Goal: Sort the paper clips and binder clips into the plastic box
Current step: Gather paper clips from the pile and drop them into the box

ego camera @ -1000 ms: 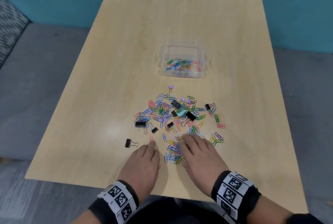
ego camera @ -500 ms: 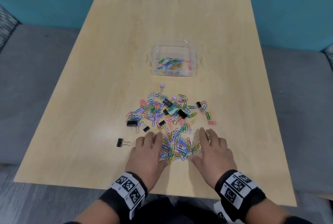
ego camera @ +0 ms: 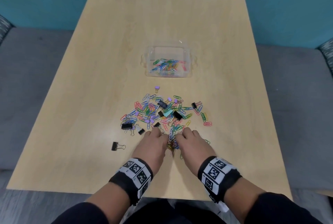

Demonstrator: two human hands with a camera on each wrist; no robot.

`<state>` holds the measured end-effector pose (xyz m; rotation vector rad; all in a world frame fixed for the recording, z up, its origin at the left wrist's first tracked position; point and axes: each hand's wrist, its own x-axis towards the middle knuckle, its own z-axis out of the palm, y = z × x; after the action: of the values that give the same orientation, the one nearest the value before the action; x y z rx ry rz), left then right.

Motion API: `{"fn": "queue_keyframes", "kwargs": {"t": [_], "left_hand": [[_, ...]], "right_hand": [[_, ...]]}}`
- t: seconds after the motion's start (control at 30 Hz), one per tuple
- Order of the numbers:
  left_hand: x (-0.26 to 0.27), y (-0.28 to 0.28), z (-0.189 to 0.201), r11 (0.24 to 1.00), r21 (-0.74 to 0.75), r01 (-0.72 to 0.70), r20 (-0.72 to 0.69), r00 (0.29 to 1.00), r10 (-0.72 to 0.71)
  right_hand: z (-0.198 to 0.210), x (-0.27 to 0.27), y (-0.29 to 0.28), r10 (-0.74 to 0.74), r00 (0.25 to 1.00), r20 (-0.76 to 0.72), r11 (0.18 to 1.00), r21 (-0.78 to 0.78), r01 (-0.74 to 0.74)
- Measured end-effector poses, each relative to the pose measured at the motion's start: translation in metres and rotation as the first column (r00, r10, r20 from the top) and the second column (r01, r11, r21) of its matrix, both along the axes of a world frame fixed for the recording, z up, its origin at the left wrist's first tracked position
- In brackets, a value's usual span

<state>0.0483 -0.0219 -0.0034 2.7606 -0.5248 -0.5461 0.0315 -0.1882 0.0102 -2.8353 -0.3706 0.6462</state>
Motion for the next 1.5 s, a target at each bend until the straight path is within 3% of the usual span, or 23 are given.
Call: {"fn": "queue_keyframes", "kwargs": {"t": [0.3,0.5,0.63,0.73,0.8,0.87,1.0,1.1,1.23,1.37,1.43,1.5], "left_hand": [[0.008,0.004,0.000,0.999,-0.032,-0.007,-0.035,0.999,0.006],[0.017,0.006,0.011,0.963,-0.173,-0.205,-0.177,0.969,0.174],[0.022,0.013,0.015,0.907,-0.272,-0.322,-0.292,0.926,0.241],[0.029,0.018,0.019,0.776,-0.326,-0.540,-0.503,0.794,0.341],[0.036,0.019,0.026,0.653,-0.341,-0.676,-0.650,0.672,0.355],[0.049,0.020,0.036,0.561,-0.357,-0.747,-0.736,0.595,0.324],[0.100,0.015,0.058,0.426,-0.408,-0.808,-0.789,0.547,0.281],[0.158,0.002,0.067,0.344,-0.498,-0.796,-0.720,0.601,0.347],[0.227,-0.018,0.069,0.355,-0.584,-0.730,-0.563,0.680,0.470],[0.253,-0.031,0.067,0.414,-0.574,-0.706,-0.520,0.705,0.482],[0.250,-0.026,0.067,0.518,-0.551,-0.654,-0.447,0.756,0.478],[0.236,-0.012,0.068,0.692,-0.483,-0.537,-0.259,0.842,0.473]], "right_hand": [[-0.004,0.011,-0.008,-0.061,0.998,-0.028,0.995,0.071,0.062],[0.011,0.022,-0.017,-0.165,0.974,-0.154,0.962,0.193,0.194],[0.007,0.030,-0.026,-0.265,0.909,-0.321,0.890,0.280,0.359],[0.003,0.037,-0.035,-0.368,0.732,-0.574,0.678,0.372,0.633],[0.003,0.043,-0.042,-0.352,0.598,-0.719,0.520,0.381,0.764],[0.006,0.053,-0.048,-0.305,0.503,-0.809,0.380,0.381,0.843],[0.029,0.096,-0.048,-0.203,0.425,-0.882,0.157,0.399,0.903],[0.049,0.151,-0.043,-0.238,0.487,-0.840,0.026,0.496,0.868],[0.062,0.222,-0.027,-0.423,0.576,-0.700,0.028,0.625,0.780],[0.067,0.254,-0.016,-0.493,0.628,-0.602,0.129,0.664,0.737],[0.064,0.253,-0.023,-0.549,0.666,-0.505,0.275,0.643,0.715],[0.063,0.235,-0.038,-0.594,0.750,-0.291,0.489,0.610,0.623]]}}
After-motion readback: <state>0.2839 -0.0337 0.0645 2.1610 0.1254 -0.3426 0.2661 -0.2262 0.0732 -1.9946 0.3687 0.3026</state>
